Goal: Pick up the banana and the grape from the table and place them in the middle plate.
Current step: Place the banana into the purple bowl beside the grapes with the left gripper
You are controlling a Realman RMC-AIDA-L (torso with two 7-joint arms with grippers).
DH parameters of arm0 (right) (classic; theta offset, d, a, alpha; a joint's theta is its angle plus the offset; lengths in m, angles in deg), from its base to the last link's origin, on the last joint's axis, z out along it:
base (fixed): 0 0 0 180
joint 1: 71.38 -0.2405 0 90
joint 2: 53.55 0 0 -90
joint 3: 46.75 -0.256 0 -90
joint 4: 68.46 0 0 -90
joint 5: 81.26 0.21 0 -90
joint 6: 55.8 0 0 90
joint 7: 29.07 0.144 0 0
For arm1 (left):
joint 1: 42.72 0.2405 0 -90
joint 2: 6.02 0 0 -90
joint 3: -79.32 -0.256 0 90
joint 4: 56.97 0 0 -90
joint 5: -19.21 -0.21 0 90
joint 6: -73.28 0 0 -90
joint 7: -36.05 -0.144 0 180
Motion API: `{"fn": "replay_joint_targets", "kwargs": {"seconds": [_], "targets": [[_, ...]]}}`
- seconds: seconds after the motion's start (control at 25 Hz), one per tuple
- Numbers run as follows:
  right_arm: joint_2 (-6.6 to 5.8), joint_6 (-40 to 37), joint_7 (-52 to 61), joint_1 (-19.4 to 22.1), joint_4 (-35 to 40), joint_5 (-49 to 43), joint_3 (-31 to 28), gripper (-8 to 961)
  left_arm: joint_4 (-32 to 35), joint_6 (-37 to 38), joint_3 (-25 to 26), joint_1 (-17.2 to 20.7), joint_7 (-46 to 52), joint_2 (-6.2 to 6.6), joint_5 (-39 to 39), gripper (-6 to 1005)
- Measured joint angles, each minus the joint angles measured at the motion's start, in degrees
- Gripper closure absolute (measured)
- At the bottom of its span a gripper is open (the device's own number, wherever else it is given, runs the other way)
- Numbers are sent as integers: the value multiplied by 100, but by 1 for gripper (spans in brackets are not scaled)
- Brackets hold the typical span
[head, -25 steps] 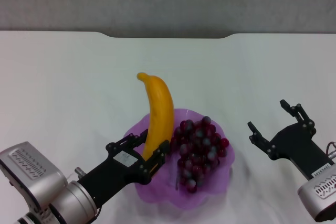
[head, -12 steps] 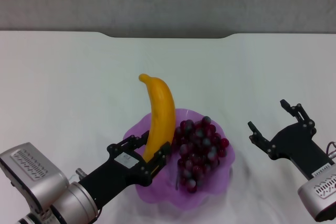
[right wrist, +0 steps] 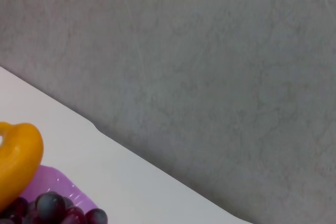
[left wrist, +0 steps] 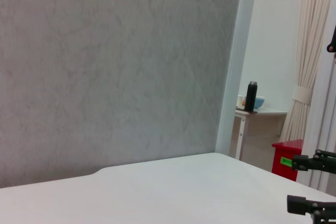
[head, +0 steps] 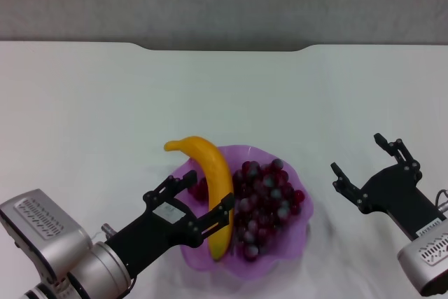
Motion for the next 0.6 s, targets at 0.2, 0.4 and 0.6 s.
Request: {"fn": "replay_joint_targets", "kwargs": {"seconds": [0.2,0.4,0.6], "targets": [[0,2,0,0,5,7,0,56,1,-1,9,3,53,0,19,158],[0,6,0,0,5,9,0,56,1,-6,24,6,61,0,23,159],[0,6,6,0,5,8,0,56,1,-21,47,28,64,0,39,159]]}}
